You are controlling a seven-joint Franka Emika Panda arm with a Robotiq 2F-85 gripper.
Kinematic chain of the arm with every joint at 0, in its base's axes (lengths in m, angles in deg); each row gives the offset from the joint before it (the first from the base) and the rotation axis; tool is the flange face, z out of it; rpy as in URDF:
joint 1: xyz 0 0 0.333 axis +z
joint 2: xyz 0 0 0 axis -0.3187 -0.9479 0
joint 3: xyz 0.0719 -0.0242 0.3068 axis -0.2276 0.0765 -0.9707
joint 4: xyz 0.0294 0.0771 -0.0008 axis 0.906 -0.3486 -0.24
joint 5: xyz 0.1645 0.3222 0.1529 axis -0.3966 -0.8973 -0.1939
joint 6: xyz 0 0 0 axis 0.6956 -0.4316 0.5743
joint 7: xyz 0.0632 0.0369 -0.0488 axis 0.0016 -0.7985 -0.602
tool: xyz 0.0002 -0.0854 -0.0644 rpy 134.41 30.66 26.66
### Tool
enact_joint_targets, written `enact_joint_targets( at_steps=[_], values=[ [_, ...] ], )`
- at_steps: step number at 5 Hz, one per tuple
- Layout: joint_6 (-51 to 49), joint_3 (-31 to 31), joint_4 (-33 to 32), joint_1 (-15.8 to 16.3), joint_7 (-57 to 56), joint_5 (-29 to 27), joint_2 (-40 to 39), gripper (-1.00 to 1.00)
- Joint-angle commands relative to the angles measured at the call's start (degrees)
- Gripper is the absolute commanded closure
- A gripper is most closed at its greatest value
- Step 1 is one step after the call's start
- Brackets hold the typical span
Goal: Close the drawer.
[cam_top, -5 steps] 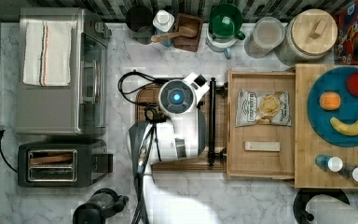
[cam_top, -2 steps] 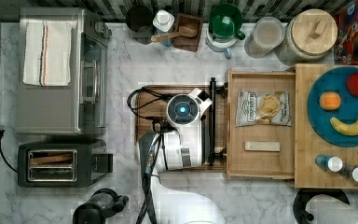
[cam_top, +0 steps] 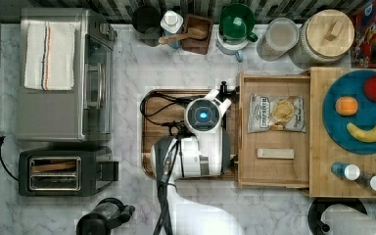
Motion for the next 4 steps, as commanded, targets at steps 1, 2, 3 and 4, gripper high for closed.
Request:
enact_joint_targets(
  at_steps=[1,2,3,4],
  values=[
    [1.32,3.89,0.11,-5.46,-12.96,-4.89,1.85,1.00],
    [0.97,4.91,-0.58,-7.00,-13.92,-3.05,3.06,1.00],
    [-0.06,5.57,0.37,-10.25,-17.05,-2.94,3.17,1.00],
    [-0.21,7.60,1.94,-13.31,-23.50,-3.86,1.75,1.00]
  ],
)
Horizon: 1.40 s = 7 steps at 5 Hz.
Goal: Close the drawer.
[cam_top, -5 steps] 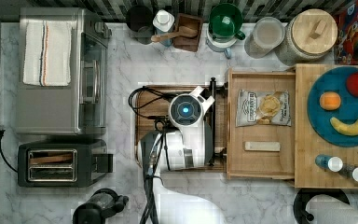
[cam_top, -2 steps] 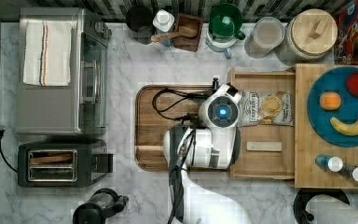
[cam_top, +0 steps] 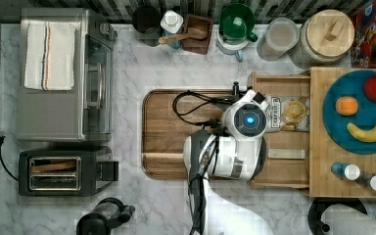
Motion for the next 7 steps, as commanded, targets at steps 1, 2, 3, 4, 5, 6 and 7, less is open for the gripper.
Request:
enact_joint_targets(
  at_steps=[1,2,3,4,5,6,7],
  values=[
    [-3.97,5.52,4.22,-9.37,-16.31,-0.16,-0.26,1.00],
    [-3.59,6.79,4.02,-11.95,-17.54,-0.81,0.27,1.00],
    [-4.88,6.87,6.36,-15.21,-22.19,-1.76,-1.11,1.00],
    [-3.79,6.52,8.24,-18.81,-27.46,-4.23,-2.75,1.00],
    [-3.30,7.26,12.03,-20.88,-32.91,-5.98,-5.49,1.00],
    [-4.68,8.86,15.83,-21.02,-35.14,-7.18,-7.93,1.00],
    [-3.62,8.21,14.81,-22.05,-35.06,-7.43,-7.29,1.00]
  ],
)
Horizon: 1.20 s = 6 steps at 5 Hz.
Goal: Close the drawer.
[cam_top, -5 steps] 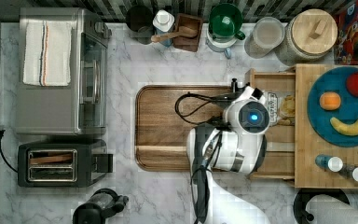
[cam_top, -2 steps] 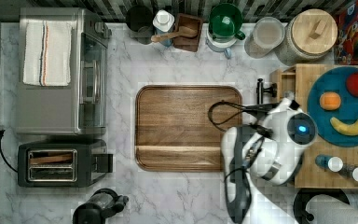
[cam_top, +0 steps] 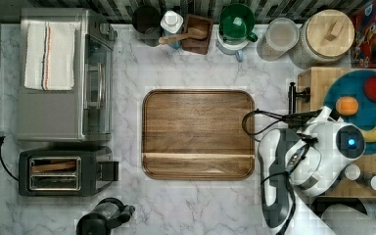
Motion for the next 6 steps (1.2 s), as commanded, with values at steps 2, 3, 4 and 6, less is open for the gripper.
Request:
enact_joint_targets(
  at_steps=[2,3,4,6],
  values=[
    [2.10,3.99,6.04,-4.45,-0.27,0.36,-1.79,1.00],
    [2.13,3.94,6.03,-4.47,-0.30,0.38,-1.79,1.00],
    [2.12,3.87,6.03,-4.56,-0.30,0.42,-1.79,1.00],
    [2.10,4.06,6.04,-4.37,-0.31,0.33,-1.80,1.00]
  ],
)
